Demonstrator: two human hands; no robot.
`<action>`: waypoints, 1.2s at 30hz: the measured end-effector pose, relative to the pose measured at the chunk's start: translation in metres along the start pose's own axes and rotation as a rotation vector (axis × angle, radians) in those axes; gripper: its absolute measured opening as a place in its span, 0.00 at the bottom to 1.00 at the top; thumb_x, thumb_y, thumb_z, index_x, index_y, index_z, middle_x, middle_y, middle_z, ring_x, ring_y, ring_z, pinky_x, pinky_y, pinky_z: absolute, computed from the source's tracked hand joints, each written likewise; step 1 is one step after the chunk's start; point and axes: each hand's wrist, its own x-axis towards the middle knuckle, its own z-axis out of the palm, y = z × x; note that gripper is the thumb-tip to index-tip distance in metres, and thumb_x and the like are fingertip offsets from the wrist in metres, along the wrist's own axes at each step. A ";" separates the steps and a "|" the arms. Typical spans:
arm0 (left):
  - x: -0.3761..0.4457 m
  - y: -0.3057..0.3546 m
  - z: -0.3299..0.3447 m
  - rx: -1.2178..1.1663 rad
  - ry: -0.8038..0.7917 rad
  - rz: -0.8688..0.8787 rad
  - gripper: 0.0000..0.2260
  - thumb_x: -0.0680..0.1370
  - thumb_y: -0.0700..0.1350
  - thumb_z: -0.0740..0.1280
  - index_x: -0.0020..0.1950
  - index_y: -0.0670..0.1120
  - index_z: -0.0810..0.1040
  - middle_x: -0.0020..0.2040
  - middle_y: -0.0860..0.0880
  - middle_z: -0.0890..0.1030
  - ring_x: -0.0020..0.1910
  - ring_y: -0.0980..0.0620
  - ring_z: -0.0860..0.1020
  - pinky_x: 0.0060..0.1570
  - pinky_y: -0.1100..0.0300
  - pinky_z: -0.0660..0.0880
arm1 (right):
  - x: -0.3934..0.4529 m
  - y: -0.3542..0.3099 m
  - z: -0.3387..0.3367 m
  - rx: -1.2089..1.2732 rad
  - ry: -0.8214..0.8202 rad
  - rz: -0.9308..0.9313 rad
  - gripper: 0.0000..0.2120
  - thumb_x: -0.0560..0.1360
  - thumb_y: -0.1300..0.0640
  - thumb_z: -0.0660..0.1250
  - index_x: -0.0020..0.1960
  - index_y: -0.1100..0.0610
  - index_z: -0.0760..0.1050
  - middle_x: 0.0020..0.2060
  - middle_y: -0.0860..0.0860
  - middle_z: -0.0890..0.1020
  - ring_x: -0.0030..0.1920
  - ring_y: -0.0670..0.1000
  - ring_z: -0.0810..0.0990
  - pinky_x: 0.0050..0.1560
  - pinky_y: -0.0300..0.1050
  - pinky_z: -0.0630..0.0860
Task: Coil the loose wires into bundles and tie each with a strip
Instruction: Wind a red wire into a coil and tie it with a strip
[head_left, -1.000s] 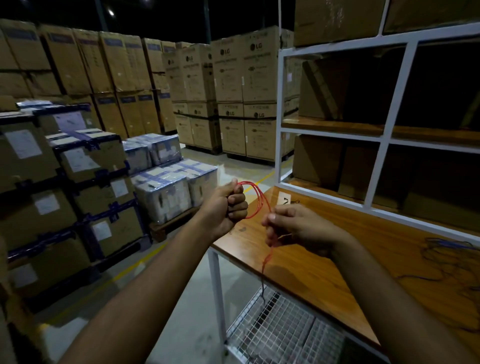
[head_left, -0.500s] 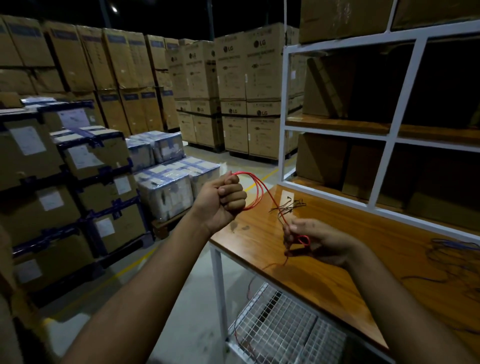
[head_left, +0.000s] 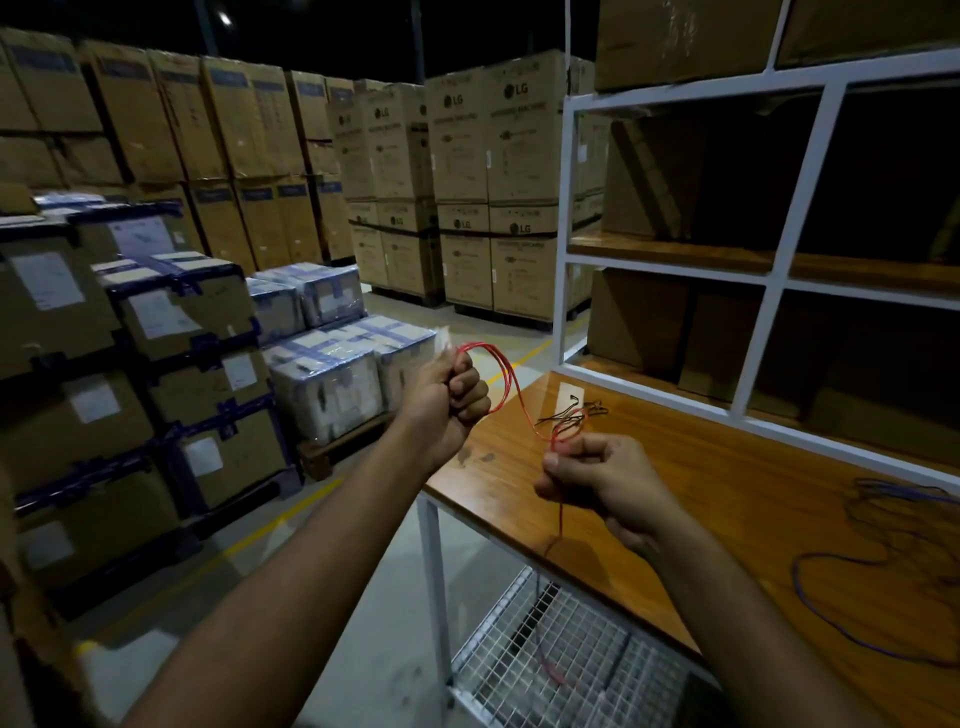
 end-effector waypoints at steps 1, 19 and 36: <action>-0.001 -0.004 -0.002 0.032 0.010 0.003 0.18 0.85 0.50 0.52 0.36 0.46 0.66 0.23 0.53 0.63 0.21 0.57 0.57 0.21 0.66 0.54 | -0.002 -0.006 0.003 0.018 0.038 -0.022 0.06 0.73 0.69 0.70 0.50 0.68 0.79 0.39 0.59 0.85 0.41 0.58 0.86 0.43 0.48 0.84; -0.019 0.013 0.004 -0.092 -0.150 -0.022 0.13 0.81 0.49 0.59 0.38 0.46 0.67 0.26 0.54 0.63 0.23 0.57 0.58 0.26 0.65 0.55 | 0.016 0.008 -0.031 -1.086 0.272 0.045 0.06 0.81 0.59 0.61 0.47 0.54 0.75 0.45 0.54 0.80 0.41 0.48 0.80 0.41 0.44 0.81; -0.021 -0.016 0.011 0.210 0.004 -0.048 0.17 0.86 0.48 0.52 0.40 0.46 0.69 0.27 0.50 0.71 0.23 0.56 0.69 0.24 0.65 0.69 | -0.015 -0.089 0.027 -0.931 -0.107 -0.651 0.11 0.83 0.60 0.58 0.48 0.50 0.77 0.31 0.47 0.77 0.32 0.41 0.75 0.34 0.35 0.70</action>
